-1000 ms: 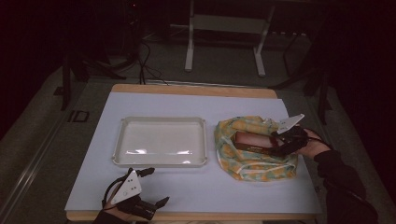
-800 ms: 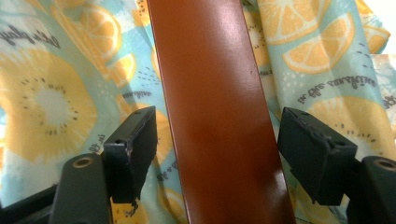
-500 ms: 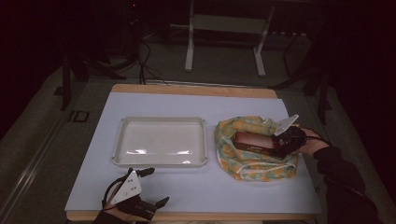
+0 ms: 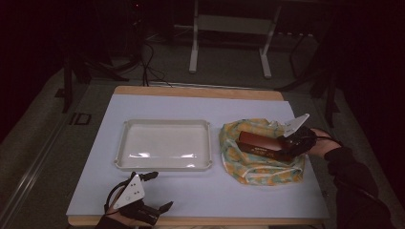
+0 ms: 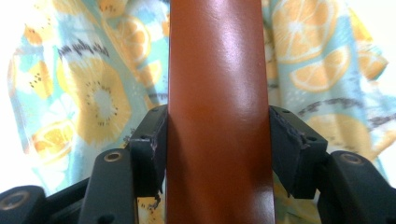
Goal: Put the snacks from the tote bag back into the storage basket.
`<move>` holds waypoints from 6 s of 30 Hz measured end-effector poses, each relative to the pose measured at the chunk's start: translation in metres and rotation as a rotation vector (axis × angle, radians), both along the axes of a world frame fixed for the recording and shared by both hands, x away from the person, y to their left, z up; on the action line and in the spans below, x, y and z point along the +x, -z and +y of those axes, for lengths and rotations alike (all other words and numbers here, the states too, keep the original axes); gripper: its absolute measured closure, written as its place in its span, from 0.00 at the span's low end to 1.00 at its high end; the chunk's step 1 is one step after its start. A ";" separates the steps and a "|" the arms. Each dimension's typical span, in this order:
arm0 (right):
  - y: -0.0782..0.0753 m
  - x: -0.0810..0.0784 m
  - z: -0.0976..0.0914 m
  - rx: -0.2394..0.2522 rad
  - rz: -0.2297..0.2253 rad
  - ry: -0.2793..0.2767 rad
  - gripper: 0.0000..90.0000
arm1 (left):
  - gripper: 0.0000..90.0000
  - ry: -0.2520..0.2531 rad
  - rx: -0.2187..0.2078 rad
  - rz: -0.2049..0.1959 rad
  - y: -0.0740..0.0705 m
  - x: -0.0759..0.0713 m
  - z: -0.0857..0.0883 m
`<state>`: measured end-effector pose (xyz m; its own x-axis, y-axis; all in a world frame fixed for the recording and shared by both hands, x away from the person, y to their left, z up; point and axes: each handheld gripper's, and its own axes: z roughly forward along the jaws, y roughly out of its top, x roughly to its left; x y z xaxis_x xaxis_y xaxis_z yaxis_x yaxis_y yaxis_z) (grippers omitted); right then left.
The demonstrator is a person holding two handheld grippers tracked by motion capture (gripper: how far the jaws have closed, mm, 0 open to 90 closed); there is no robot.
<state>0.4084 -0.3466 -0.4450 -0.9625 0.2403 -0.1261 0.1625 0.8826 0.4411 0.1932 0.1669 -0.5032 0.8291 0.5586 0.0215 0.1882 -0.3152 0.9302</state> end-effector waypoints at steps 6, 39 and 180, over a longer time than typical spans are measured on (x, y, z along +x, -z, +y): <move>-0.015 -0.001 0.000 0.017 -0.008 0.011 0.48 | 0.00 0.004 0.000 0.000 0.000 0.000 0.000; -0.091 -0.002 0.046 0.050 -0.098 -0.096 0.48 | 0.00 0.015 0.006 0.000 0.000 -0.001 -0.001; -0.011 0.022 0.263 0.066 -0.047 -0.310 0.37 | 0.00 0.052 0.001 0.004 0.001 -0.003 -0.002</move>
<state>0.4300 -0.0835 -0.4343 -0.9847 -0.0543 -0.1655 -0.1312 0.8560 0.5000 0.1903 0.1652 -0.5038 0.8571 0.5148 0.0183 0.1755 -0.3253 0.9292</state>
